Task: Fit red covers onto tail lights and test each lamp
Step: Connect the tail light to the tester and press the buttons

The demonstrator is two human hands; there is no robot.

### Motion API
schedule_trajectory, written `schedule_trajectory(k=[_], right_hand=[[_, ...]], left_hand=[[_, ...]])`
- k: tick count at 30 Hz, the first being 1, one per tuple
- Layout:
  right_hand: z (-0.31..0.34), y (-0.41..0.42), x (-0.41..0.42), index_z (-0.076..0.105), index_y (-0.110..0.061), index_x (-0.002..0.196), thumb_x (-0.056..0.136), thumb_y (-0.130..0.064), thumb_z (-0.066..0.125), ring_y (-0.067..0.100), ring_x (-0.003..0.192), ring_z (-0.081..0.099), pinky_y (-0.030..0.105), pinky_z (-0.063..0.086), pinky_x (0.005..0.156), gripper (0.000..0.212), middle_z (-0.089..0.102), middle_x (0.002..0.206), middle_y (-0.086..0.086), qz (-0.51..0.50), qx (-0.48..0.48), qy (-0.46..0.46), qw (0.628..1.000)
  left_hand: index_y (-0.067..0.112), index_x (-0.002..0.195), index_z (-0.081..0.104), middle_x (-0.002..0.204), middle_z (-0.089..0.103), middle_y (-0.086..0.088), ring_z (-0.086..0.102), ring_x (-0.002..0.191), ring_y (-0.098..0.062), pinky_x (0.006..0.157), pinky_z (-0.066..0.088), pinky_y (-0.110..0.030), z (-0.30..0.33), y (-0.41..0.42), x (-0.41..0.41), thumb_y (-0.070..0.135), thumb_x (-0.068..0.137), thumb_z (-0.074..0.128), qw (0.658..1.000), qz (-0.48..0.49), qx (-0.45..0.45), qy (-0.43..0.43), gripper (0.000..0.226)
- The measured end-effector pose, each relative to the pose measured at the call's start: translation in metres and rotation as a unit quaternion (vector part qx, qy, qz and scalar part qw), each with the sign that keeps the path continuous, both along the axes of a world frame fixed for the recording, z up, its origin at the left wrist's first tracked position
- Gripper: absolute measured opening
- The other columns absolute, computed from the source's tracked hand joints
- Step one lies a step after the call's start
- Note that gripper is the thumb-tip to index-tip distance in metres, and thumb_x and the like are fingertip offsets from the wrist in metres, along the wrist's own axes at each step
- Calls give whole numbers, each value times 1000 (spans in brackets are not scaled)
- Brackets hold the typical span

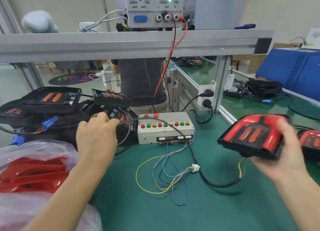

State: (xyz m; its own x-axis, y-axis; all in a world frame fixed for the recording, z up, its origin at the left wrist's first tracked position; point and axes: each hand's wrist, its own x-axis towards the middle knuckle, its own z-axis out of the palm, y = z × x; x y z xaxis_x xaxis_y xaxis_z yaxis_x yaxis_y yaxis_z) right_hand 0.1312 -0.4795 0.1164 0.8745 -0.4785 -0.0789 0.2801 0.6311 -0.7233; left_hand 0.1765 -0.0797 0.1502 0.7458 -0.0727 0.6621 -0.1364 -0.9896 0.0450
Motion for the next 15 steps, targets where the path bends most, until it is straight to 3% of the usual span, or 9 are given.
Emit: schedule_trajectory(k=[2,3,5,6,8,10,11,12,15], right_hand=[[-5,23,1,70,-18,93,91,-38,57,17,62,72,35,60,54,24,76,78,3,116,-65,121,984],[-13,27,4,66,-17,97,91,-35,58,19,61,72,36,60,53,21,76,78,7,122,-109,146,976],[-19,28,11,65,-11,102,87,-32,62,24,62,73,39,60,54,26,76,82,13,162,-125,200,958],[-22,24,15,65,-8,102,82,-32,64,25,64,73,40,60,54,31,75,85,16,173,-141,239,945],[-29,26,16,67,-4,100,75,-33,66,26,65,73,38,60,53,39,75,88,19,189,-139,260,937],[-29,18,16,67,-1,104,83,-34,62,26,67,73,35,60,54,40,75,92,20,195,-177,289,921],[-27,14,14,67,1,106,88,-33,60,27,68,73,33,60,57,39,74,94,20,193,-204,304,911],[-26,9,14,67,2,109,91,-32,59,27,68,73,32,59,61,39,74,94,20,184,-240,317,899],[-17,7,10,65,2,117,91,-29,65,27,84,70,29,56,76,40,75,99,15,112,-471,354,800]], left_hand=[[23,89,72,75,62,-4,60,70,-31,64,42,-35,16,-14,1,15,80,70,985,-76,-141,70,12],[25,90,69,74,63,0,58,71,-26,66,42,-33,21,-23,4,19,78,69,949,-132,-245,149,13],[23,92,63,75,59,-1,51,68,-17,68,39,-30,29,-42,4,21,69,65,816,-230,-442,292,24],[20,93,60,77,57,-4,49,68,-16,70,37,-30,29,-50,4,17,67,61,761,-257,-497,330,26],[14,97,58,78,60,-5,53,66,-16,72,37,-30,24,-63,4,2,71,63,691,-289,-548,372,29],[12,103,59,78,66,0,59,69,-12,71,37,-28,15,-75,4,-6,75,63,632,-295,-572,433,33],[14,101,60,78,69,3,60,72,-11,71,38,-28,10,-81,4,-7,79,60,617,-292,-566,462,31],[16,99,62,79,70,4,61,74,-8,71,39,-26,5,-86,5,-8,82,56,624,-287,-542,484,30],[15,97,68,80,69,2,61,69,0,72,43,-16,-13,-101,5,-13,84,54,688,-291,-461,478,34]])
